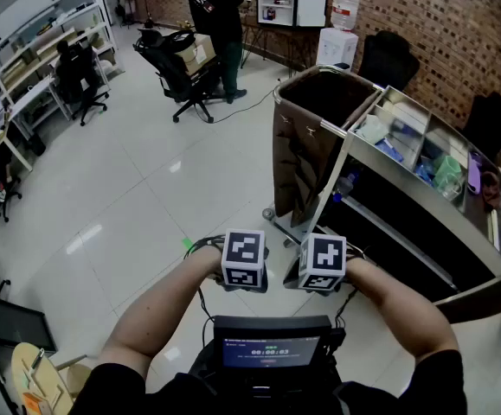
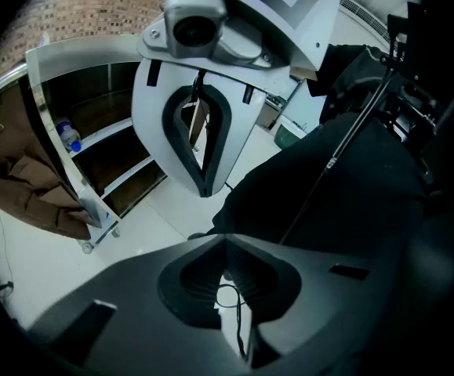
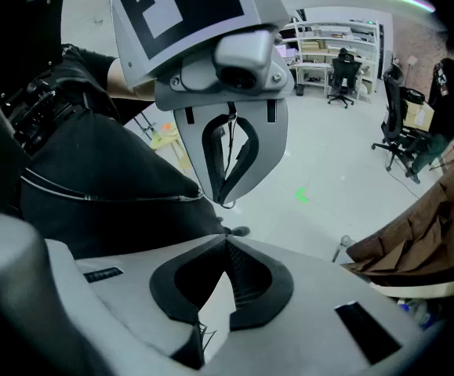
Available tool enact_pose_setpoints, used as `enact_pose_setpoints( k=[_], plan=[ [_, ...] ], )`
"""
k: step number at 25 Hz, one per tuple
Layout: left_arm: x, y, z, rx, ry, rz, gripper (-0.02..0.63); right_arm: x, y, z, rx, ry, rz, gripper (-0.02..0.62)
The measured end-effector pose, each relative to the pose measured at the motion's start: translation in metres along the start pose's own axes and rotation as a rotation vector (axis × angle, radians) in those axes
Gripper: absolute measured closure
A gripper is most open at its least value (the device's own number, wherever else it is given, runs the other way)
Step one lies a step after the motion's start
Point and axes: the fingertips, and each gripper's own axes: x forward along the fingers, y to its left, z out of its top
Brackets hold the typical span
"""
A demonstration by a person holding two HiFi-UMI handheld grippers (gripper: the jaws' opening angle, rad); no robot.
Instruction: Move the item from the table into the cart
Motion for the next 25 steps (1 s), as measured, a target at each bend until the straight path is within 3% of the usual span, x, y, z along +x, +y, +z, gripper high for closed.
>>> enact_pose_setpoints(
  k=[7,13,16,21,25],
  plan=[
    [-0.010,0.000,-0.014,-0.121,-0.058,0.056,0.601,-0.004,-0.004,0.017,-0.098,-0.002,0.052,0.595],
    [-0.031,-0.013,-0.063,-0.270,-0.145,0.157,0.601,0.006,-0.015,0.076,-0.242,-0.005,0.091,0.595],
    [-0.051,-0.048,-0.122,-0.335,-0.201,0.202,0.601,0.031,-0.003,0.144,-0.288,-0.017,0.109,0.595],
    [-0.095,-0.116,-0.253,-0.473,-0.293,0.338,0.601,0.080,0.025,0.286,-0.369,-0.077,0.130,0.595],
    [-0.137,-0.162,-0.363,-0.563,-0.374,0.539,0.601,0.125,0.044,0.404,-0.421,-0.163,0.132,0.595]
  ],
)
